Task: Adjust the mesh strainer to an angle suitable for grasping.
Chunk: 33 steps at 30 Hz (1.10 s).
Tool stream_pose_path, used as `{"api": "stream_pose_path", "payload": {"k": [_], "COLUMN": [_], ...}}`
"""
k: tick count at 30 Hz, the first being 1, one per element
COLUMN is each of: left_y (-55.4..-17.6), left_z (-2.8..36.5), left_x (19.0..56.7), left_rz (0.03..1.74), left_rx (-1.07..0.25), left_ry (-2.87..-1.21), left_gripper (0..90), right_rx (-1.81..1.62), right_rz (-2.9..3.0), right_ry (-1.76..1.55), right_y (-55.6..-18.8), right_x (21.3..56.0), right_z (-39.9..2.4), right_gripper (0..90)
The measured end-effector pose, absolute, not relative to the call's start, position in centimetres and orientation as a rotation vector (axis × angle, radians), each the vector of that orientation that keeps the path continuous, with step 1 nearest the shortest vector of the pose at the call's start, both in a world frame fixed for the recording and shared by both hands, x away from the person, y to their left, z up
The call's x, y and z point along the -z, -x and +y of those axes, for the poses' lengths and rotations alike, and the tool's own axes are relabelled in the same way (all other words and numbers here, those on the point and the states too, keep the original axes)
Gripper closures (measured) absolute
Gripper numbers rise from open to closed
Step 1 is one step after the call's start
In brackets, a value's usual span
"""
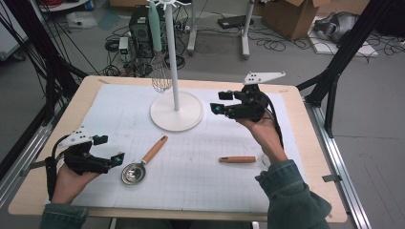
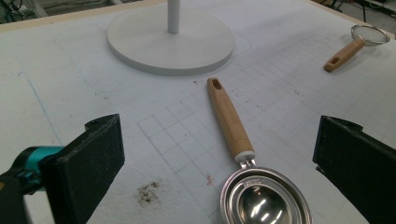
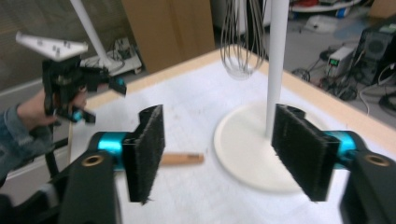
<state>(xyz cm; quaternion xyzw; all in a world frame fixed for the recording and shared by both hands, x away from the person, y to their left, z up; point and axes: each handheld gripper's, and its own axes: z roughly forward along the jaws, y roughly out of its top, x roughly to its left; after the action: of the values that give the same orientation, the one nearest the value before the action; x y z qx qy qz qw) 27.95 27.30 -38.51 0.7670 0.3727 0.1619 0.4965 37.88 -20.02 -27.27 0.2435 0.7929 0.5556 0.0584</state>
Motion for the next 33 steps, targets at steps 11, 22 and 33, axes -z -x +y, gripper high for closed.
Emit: {"api": "stream_pose_path", "payload": {"k": [11,22,33], "left_y": [-28.1,-28.2,-28.2], "left_z": [27.1,27.1,27.1], "left_x": [39.1,39.2,39.2], "left_rz": [0.912,0.915,0.914], "left_rx": [-0.404,-0.405,-0.403], "left_ry": [-1.863,-1.866,-1.863], "left_gripper": [2.5,2.5,2.5], "right_rx": [-1.570,-1.445,-1.356], "right_rz": [2.506,2.582,2.669], "right_ry": [-0.734,-0.734,-0.775], "right_y": [-35.3,-33.6,-32.7], "right_x": [31.4,35.3,39.2], "right_z": [-22.8,-24.3,-24.3], "right_gripper": [64.1,88.7,89.4]}}
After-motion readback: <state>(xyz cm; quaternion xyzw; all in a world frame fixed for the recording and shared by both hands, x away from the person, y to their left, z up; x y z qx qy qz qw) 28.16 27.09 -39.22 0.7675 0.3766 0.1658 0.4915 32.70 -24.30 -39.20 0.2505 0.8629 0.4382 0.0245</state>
